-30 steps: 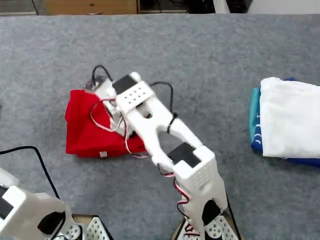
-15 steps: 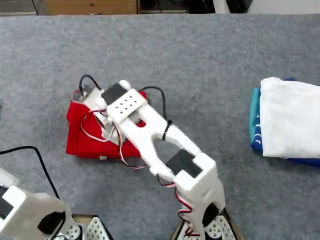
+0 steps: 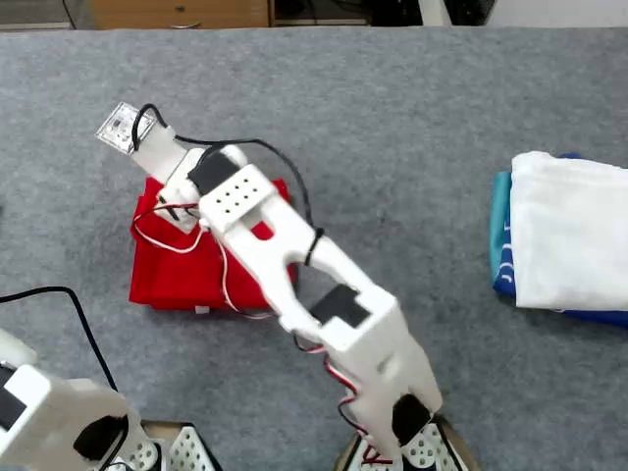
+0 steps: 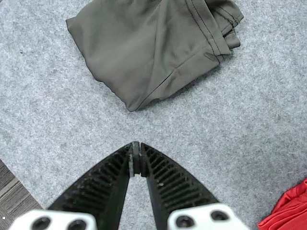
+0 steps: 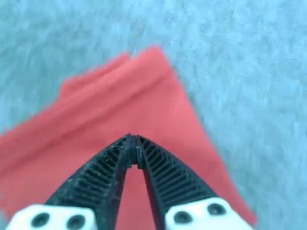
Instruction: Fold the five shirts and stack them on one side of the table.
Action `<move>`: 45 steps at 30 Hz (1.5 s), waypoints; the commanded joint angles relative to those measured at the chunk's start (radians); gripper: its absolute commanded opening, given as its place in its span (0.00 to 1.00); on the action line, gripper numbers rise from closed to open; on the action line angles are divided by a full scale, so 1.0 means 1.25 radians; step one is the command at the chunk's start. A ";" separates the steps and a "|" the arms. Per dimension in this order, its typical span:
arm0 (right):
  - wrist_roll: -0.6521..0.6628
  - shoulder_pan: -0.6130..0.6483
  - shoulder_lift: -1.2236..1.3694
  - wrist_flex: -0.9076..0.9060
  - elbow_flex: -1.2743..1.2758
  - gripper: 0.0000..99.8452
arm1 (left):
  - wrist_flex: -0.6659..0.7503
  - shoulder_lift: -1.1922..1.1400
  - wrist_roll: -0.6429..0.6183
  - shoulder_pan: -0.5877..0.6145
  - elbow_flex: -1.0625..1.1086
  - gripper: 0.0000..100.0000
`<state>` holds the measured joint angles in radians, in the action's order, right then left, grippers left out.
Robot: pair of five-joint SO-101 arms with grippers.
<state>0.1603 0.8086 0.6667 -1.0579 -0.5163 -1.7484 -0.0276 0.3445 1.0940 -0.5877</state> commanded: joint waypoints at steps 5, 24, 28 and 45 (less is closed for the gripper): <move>0.000 0.089 0.142 -0.034 -0.176 0.00 | -0.002 0.034 -0.001 -0.004 -0.037 0.02; 0.026 -0.025 0.201 -0.584 -0.717 0.00 | -0.002 0.034 -0.001 -0.034 -0.032 0.02; -0.039 -0.062 0.161 -0.584 -0.724 0.00 | -0.002 0.026 -0.001 -0.034 -0.029 0.02; -0.371 -0.129 -0.323 -0.566 0.052 0.00 | -0.004 0.026 -0.001 -0.034 -0.028 0.02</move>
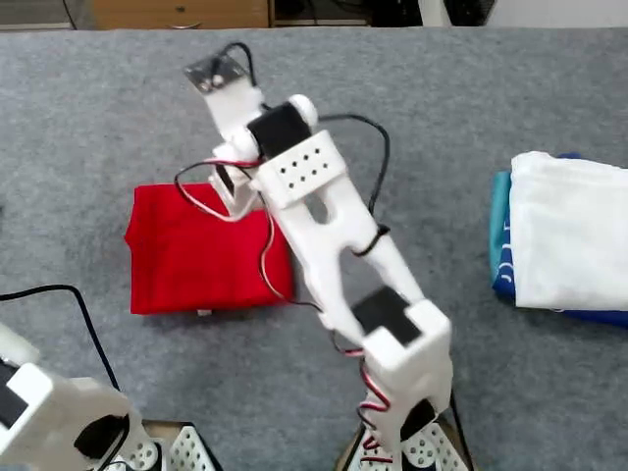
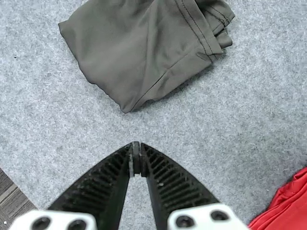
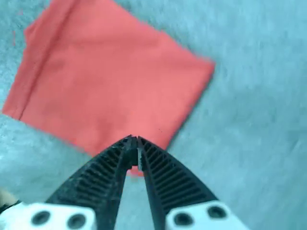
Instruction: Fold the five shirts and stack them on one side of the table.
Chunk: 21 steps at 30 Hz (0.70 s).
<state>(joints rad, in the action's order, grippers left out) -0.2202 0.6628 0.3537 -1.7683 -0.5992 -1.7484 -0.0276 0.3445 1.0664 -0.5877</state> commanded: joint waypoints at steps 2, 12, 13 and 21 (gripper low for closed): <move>-0.104 -0.008 -0.072 0.017 0.193 0.01 | -0.005 0.026 -0.001 -0.010 -0.028 0.02; -0.253 0.082 -0.063 0.194 0.323 0.40 | -0.006 0.034 -0.001 -0.001 0.025 0.02; -0.265 0.087 -0.053 0.209 0.321 0.44 | -0.006 0.034 -0.001 -0.001 0.032 0.02; -0.311 0.088 0.084 0.302 0.319 0.41 | -0.006 0.034 -0.001 0.032 0.041 0.02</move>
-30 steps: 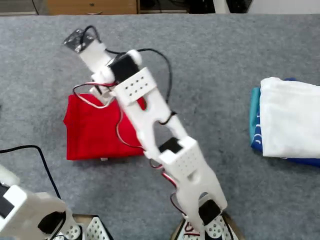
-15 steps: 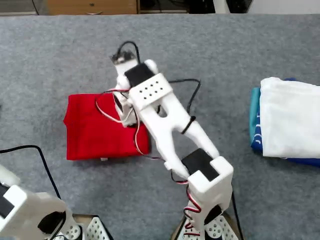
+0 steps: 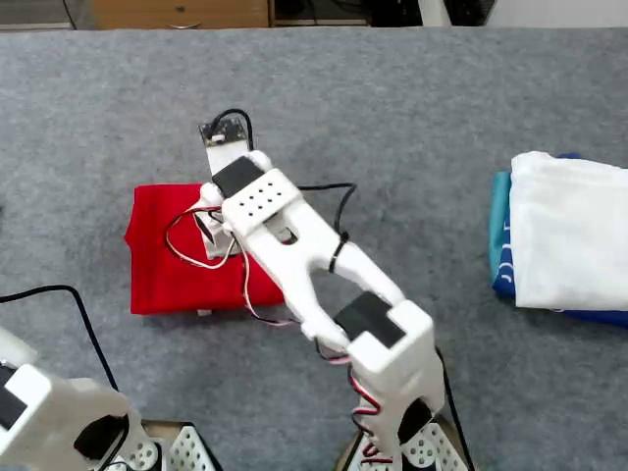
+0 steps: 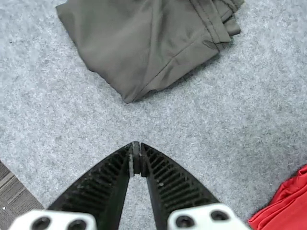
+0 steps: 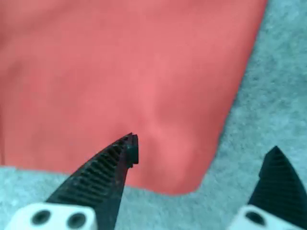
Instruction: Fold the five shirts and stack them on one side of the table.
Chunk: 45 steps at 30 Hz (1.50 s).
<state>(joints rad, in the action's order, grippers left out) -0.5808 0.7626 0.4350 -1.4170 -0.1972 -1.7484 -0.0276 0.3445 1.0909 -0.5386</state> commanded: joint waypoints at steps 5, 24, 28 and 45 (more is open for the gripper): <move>-0.058 0.008 0.090 0.016 -0.033 0.41 | -0.006 0.034 -0.001 0.027 0.000 0.02; -0.053 0.008 0.449 -0.230 -0.471 0.01 | -0.006 0.034 0.000 0.038 0.001 0.02; -0.052 0.007 0.504 -0.295 -0.547 0.00 | -0.005 0.034 0.000 0.034 0.001 0.02; 0.405 -0.261 0.177 -0.292 -0.295 0.00 | -0.002 0.034 0.004 0.032 -0.007 0.02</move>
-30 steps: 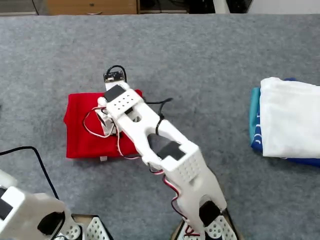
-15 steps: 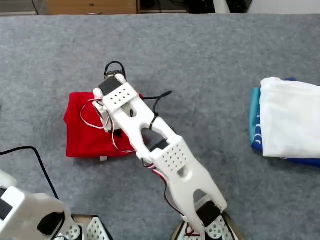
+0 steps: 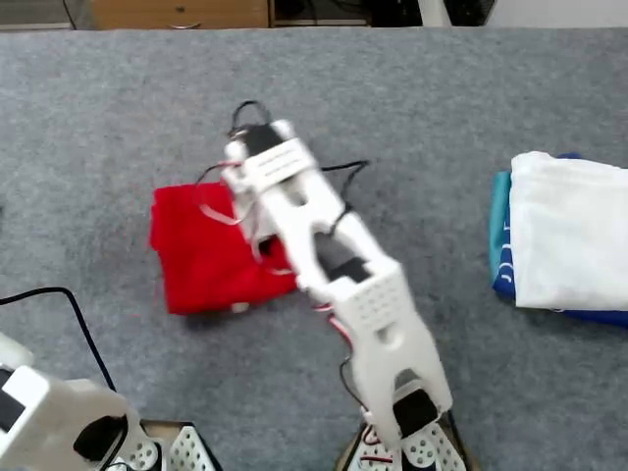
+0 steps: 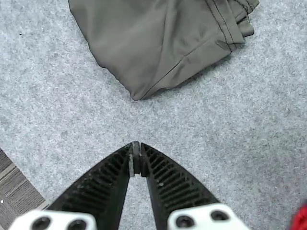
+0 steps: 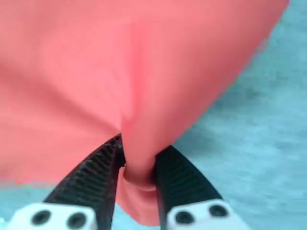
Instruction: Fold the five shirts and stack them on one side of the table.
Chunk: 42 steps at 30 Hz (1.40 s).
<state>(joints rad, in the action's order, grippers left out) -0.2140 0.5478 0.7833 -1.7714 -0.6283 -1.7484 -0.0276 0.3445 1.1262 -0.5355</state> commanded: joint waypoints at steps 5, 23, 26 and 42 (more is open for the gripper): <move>0.453 -0.253 -0.137 -0.007 0.078 0.00 | -0.002 0.034 0.004 -0.010 -0.045 0.02; 1.139 -0.387 -0.104 0.188 0.079 0.00 | -0.007 0.035 0.001 -0.125 -0.063 0.02; 1.139 -0.376 -0.096 0.188 0.078 0.01 | -0.007 0.035 0.002 -0.151 -0.061 0.02; 0.934 -0.385 -0.196 0.119 0.078 0.16 | -0.007 0.062 0.005 -0.301 0.041 0.02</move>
<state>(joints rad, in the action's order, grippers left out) 1.0349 0.0629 0.6283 -1.5919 -0.5240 -1.7484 -0.0199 0.3445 0.7764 -0.5247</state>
